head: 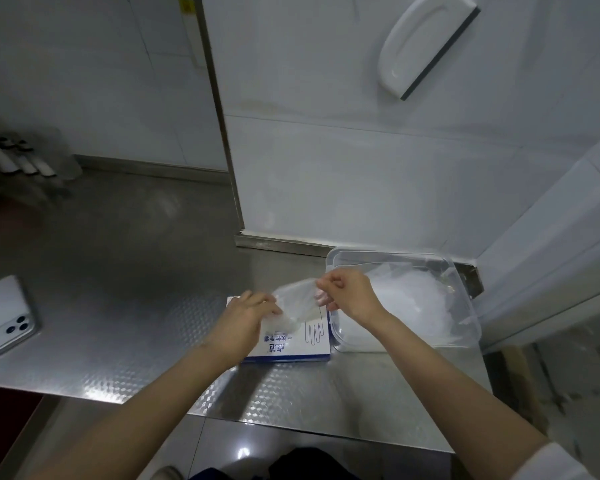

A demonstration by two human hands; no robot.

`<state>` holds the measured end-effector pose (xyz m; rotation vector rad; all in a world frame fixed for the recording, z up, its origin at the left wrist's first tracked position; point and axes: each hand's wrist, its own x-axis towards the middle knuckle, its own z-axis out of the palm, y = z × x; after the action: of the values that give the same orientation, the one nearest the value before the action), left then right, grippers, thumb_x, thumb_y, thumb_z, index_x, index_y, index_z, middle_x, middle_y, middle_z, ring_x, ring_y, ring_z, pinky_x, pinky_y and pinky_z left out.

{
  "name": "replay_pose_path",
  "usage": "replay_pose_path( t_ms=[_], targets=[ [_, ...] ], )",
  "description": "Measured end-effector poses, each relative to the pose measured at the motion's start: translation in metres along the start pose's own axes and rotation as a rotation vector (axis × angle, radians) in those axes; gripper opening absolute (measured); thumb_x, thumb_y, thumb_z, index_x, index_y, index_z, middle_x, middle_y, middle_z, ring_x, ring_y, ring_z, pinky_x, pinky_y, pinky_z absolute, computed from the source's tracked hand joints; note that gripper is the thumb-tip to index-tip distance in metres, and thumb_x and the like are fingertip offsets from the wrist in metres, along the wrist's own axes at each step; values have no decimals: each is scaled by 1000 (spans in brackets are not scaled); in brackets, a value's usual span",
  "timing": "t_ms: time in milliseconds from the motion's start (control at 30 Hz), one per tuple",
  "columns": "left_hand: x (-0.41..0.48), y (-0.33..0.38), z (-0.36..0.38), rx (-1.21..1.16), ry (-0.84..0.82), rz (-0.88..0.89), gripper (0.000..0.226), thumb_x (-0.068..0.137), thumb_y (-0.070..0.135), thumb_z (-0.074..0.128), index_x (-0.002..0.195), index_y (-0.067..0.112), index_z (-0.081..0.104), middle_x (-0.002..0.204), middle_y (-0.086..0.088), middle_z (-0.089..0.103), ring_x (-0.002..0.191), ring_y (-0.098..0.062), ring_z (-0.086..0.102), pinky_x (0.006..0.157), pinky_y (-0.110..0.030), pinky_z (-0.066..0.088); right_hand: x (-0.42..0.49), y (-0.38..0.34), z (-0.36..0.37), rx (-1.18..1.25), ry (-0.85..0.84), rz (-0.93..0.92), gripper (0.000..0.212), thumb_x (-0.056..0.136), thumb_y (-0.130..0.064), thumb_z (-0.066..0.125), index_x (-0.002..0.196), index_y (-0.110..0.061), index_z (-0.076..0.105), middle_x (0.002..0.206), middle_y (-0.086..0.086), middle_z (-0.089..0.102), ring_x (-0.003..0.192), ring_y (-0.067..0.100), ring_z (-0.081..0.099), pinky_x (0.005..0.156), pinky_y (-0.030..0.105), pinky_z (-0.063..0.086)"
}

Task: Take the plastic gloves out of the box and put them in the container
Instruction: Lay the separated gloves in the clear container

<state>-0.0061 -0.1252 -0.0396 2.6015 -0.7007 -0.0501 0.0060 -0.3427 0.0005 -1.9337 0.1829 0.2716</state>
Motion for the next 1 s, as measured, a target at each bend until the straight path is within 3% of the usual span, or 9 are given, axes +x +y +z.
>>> replay_pose_path(
  t_ms=[67, 200, 300, 400, 567, 667, 800, 900, 1000],
  targets=[
    [-2, 11, 1, 92, -146, 54, 47, 87, 0, 48, 128, 21, 56, 139, 6, 48, 125, -18, 42, 98, -28, 27, -2, 0, 4, -44, -31, -15, 12, 92, -14, 59, 81, -12, 62, 69, 0, 65, 56, 7, 63, 51, 15, 49],
    [-3, 21, 11, 199, -299, -14, 48, 94, 26, 47, 140, 25, 36, 144, 8, 40, 129, -13, 36, 103, -26, 22, -2, 1, 9, -192, -34, -54, 7, 88, -16, 64, 82, -12, 62, 71, 0, 67, 62, 7, 64, 50, 13, 46],
    [-2, 23, 15, 226, -328, -41, 43, 94, 29, 45, 136, 27, 38, 140, 7, 44, 127, -14, 38, 102, -28, 23, -2, 0, 9, -224, -11, -85, 12, 92, -17, 60, 83, -9, 65, 80, 8, 70, 62, 7, 61, 56, 15, 49],
    [-2, 24, 16, 264, -359, -67, 41, 95, 31, 43, 136, 27, 40, 140, 7, 45, 128, -15, 39, 105, -31, 21, -4, -2, 7, -246, 34, -115, 17, 90, -17, 62, 73, -15, 64, 76, 7, 70, 61, 6, 61, 62, 18, 50],
    [-1, 31, 11, 293, -396, -86, 35, 98, 35, 37, 128, 24, 51, 132, 4, 53, 121, -16, 46, 106, -35, 23, -15, -3, 7, -260, 67, -123, 20, 85, -20, 70, 68, -11, 64, 61, 1, 63, 46, -6, 58, 53, 9, 48],
    [-1, 37, 3, 177, -317, -142, 31, 97, 39, 37, 109, 21, 60, 114, 2, 62, 104, -17, 54, 101, -35, 30, -20, -1, 5, -353, 65, -145, 23, 82, -28, 72, 67, -13, 62, 55, -8, 60, 45, -3, 57, 54, 10, 47],
    [1, 45, -2, -28, -26, -207, 32, 90, 46, 54, 109, 23, 46, 109, 11, 49, 101, -8, 48, 96, -29, 32, -25, 2, 6, -316, -9, -159, 25, 79, -30, 75, 66, -16, 58, 58, -7, 63, 48, 0, 58, 58, 18, 52],
    [5, 52, -3, -109, 69, -168, 22, 89, 38, 60, 105, 24, 53, 102, 15, 50, 96, -4, 47, 95, -29, 35, -28, 2, 9, -283, -78, -166, 22, 81, -24, 74, 67, -19, 57, 57, -8, 61, 47, -2, 56, 54, 16, 49],
    [2, 53, 2, -115, 118, -80, 8, 90, 24, 61, 84, 20, 60, 83, 14, 55, 82, -5, 47, 79, -25, 35, -28, 1, 8, -198, -94, -118, 19, 84, -16, 70, 70, -20, 59, 61, -6, 62, 50, -4, 58, 53, 13, 48]
  ],
)
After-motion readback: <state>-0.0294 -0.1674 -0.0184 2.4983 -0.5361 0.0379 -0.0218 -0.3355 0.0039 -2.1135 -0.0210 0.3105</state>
